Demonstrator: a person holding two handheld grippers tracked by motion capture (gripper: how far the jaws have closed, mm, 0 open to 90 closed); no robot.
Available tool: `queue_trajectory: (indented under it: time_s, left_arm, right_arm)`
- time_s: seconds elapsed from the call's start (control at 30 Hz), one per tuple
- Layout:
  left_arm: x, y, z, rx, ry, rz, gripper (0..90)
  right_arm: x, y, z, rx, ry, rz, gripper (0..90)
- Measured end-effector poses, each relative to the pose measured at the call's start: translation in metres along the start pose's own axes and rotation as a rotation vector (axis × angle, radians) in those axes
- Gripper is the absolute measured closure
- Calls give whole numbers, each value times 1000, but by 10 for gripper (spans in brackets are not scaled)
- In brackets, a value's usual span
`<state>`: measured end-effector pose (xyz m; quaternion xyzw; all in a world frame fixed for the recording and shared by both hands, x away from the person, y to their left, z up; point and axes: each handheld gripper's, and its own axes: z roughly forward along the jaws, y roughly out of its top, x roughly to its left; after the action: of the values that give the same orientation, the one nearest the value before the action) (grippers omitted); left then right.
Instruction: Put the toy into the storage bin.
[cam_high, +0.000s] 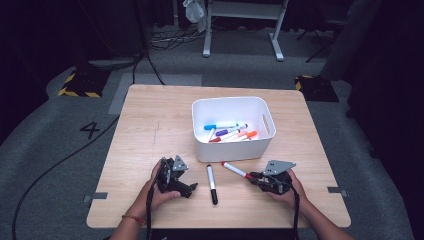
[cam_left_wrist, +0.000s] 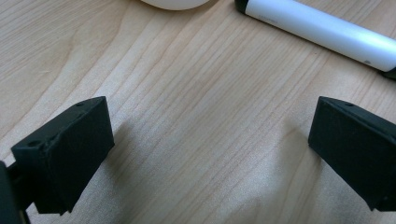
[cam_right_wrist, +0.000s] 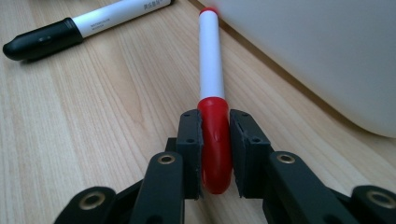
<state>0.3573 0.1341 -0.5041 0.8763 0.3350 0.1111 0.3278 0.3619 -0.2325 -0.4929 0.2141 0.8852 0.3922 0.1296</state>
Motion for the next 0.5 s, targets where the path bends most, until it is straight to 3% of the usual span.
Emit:
queue_trajectory:
  time_s: [0.23, 0.37, 0.5]
  left_arm:
    - [0, 0, 0, 0, 0, 0, 1]
    - [0, 0, 0, 0, 0, 0, 1]
    - [0, 0, 0, 0, 0, -1, 0]
  right_arm:
    - [-6, 1, -21, -34, 34, -32, 753]
    - [-7, 6, -37, -72, 80, -69, 753]
    - [-6, 16, -53, -107, 98, -116, 753]
